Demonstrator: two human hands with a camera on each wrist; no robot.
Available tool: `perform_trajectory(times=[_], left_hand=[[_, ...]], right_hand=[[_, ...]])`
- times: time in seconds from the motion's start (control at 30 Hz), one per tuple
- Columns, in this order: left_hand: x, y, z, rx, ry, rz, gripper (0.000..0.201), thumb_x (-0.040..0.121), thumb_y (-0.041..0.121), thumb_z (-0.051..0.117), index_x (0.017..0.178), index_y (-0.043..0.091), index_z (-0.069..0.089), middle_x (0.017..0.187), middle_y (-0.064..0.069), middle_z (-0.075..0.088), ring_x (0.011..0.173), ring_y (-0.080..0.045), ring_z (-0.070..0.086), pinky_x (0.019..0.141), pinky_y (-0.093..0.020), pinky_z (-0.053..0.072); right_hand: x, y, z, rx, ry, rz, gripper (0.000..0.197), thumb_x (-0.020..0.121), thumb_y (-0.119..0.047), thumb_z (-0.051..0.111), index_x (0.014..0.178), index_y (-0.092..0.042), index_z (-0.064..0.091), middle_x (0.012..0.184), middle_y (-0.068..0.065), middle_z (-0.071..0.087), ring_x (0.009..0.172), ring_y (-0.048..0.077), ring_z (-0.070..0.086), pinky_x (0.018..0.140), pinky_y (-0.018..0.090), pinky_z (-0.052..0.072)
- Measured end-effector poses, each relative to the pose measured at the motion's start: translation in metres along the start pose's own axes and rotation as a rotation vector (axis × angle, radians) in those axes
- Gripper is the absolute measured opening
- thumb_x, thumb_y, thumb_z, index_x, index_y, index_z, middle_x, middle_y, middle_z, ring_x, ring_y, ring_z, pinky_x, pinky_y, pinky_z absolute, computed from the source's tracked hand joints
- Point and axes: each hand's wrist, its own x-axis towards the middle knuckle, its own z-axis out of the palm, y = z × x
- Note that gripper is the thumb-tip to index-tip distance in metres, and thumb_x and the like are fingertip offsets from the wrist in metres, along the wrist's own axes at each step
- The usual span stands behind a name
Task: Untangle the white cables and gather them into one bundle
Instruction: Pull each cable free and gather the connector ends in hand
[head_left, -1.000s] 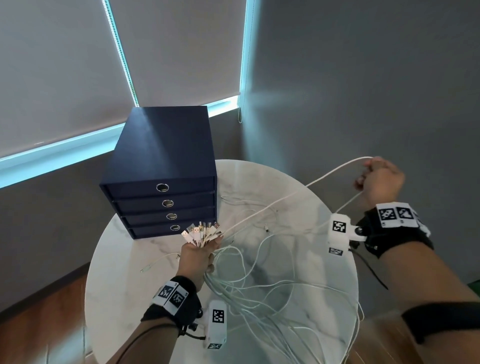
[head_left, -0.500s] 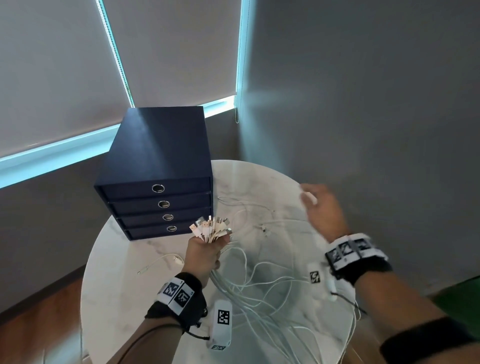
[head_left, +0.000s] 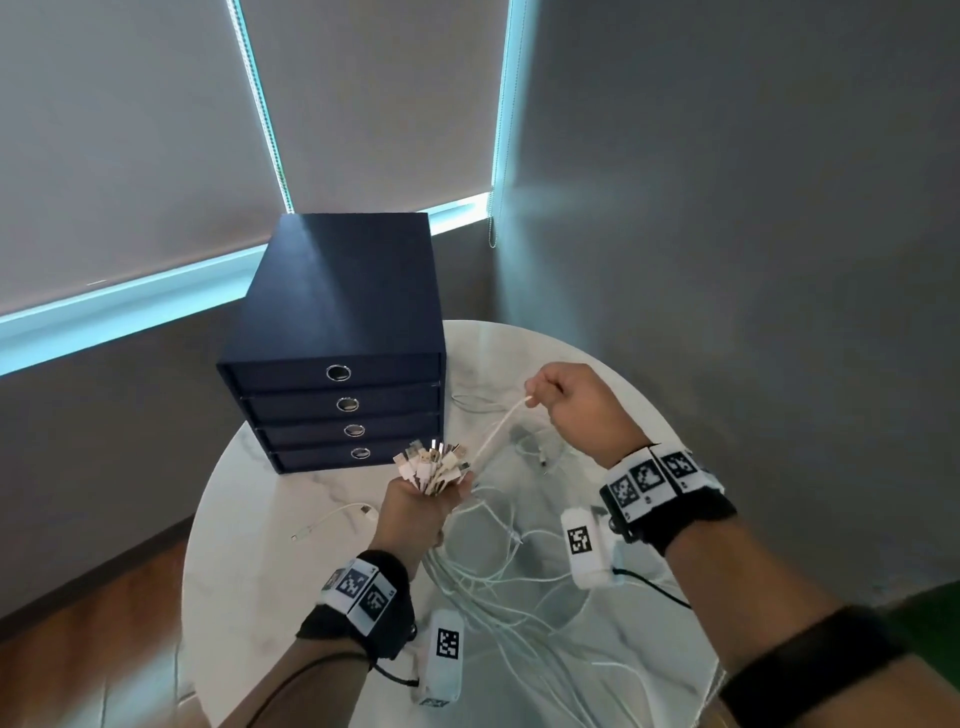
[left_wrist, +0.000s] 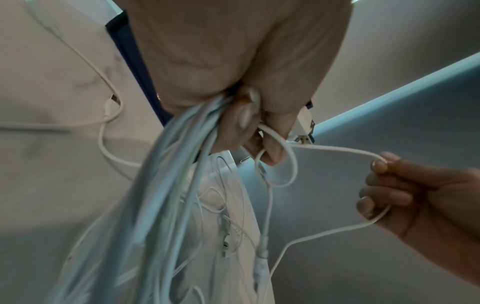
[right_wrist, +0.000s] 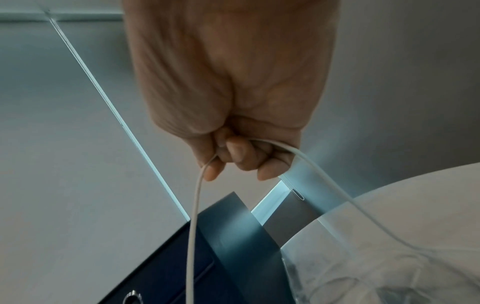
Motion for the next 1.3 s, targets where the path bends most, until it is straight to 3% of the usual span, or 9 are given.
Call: perform_trajectory(times=[0.13,0.3,0.5,0.7,0.77,0.87,1.03,1.17,1.3], left_hand=[[0.004,-0.001,0.004,0.048,0.020,0.028,0.009,0.085,0.000,0.074,0.086,0.010,0.074,0.047,0.011,0.051,0.037,-0.004,0.033,0.039,-0.018,0.027],[0.015,-0.020,-0.008,0.113,0.205,-0.124,0.016,0.080,-0.010,0.062,0.085,0.001,0.073,0.051,-0.001,0.048,0.036,-0.013,0.033,0.041,-0.021,0.028],[0.013,-0.020,-0.010,0.019,0.222,-0.118,0.029,0.083,-0.011,0.051,0.080,0.005,0.076,0.061,-0.002,0.061,0.038,-0.010,0.033,0.039,-0.019,0.029],[0.014,-0.024,-0.016,-0.031,0.223,-0.150,0.028,0.087,-0.011,0.051,0.081,0.001,0.075,0.056,0.003,0.061,0.034,-0.008,0.032,0.037,-0.018,0.028],[0.014,-0.024,-0.016,-0.049,0.210,-0.166,0.021,0.088,-0.010,0.056,0.082,-0.001,0.075,0.049,0.005,0.052,0.033,-0.008,0.029,0.036,-0.019,0.027],[0.014,-0.022,-0.017,-0.112,0.158,-0.163,0.021,0.087,-0.012,0.054,0.082,-0.004,0.072,0.071,-0.011,0.057,0.037,-0.011,0.024,0.036,-0.018,0.025],[0.013,-0.013,-0.013,-0.194,0.055,-0.132,0.031,0.089,-0.023,0.034,0.106,-0.001,0.049,0.108,-0.031,0.064,0.035,-0.007,0.028,0.033,-0.015,0.025],[0.009,-0.008,-0.009,-0.199,0.122,-0.132,0.015,0.094,-0.008,0.050,0.097,-0.006,0.065,0.081,-0.015,0.068,0.037,-0.007,0.029,0.037,-0.016,0.024],[0.002,0.002,-0.005,-0.342,0.106,-0.149,0.017,0.097,0.006,0.055,0.099,0.007,0.072,0.053,0.003,0.035,0.041,-0.008,0.025,0.038,-0.019,0.020]], right_hand=[[0.002,-0.003,-0.008,0.124,0.069,0.065,0.031,0.093,-0.023,0.057,0.063,-0.021,0.064,0.071,0.010,0.068,0.054,0.017,0.049,0.062,0.044,0.052],[0.010,-0.006,-0.041,0.505,0.324,0.189,0.027,0.098,-0.012,0.054,0.072,-0.017,0.060,0.061,-0.006,0.061,0.044,0.012,0.037,0.048,0.026,0.042],[0.012,0.021,-0.076,0.355,0.381,0.259,0.029,0.099,-0.022,0.053,0.071,-0.015,0.060,0.037,-0.010,0.045,0.035,0.006,0.039,0.040,0.017,0.039],[-0.004,0.052,-0.095,0.212,0.163,0.320,0.020,0.082,-0.025,0.076,0.081,-0.005,0.073,0.063,0.009,0.050,0.044,0.010,0.039,0.044,0.018,0.042],[-0.005,0.055,-0.098,0.264,0.283,0.288,0.012,0.085,-0.017,0.072,0.078,-0.007,0.070,0.059,0.006,0.051,0.040,0.006,0.040,0.047,0.020,0.044],[-0.003,0.053,-0.097,0.434,0.498,0.264,0.019,0.093,-0.016,0.062,0.074,-0.016,0.059,0.045,-0.001,0.042,0.035,0.007,0.037,0.051,0.030,0.045],[-0.005,0.047,-0.085,0.493,0.432,0.228,0.022,0.096,-0.006,0.048,0.076,-0.014,0.054,0.045,-0.004,0.040,0.035,0.011,0.034,0.040,0.024,0.040],[0.002,0.053,-0.102,0.760,0.783,0.278,0.031,0.096,-0.001,0.037,0.075,-0.021,0.048,0.059,0.000,0.039,0.038,0.009,0.035,0.039,0.022,0.035],[0.000,0.083,-0.136,0.721,1.163,0.354,0.026,0.094,-0.002,0.034,0.083,-0.024,0.044,0.062,0.003,0.045,0.039,0.008,0.045,0.039,0.022,0.035]])
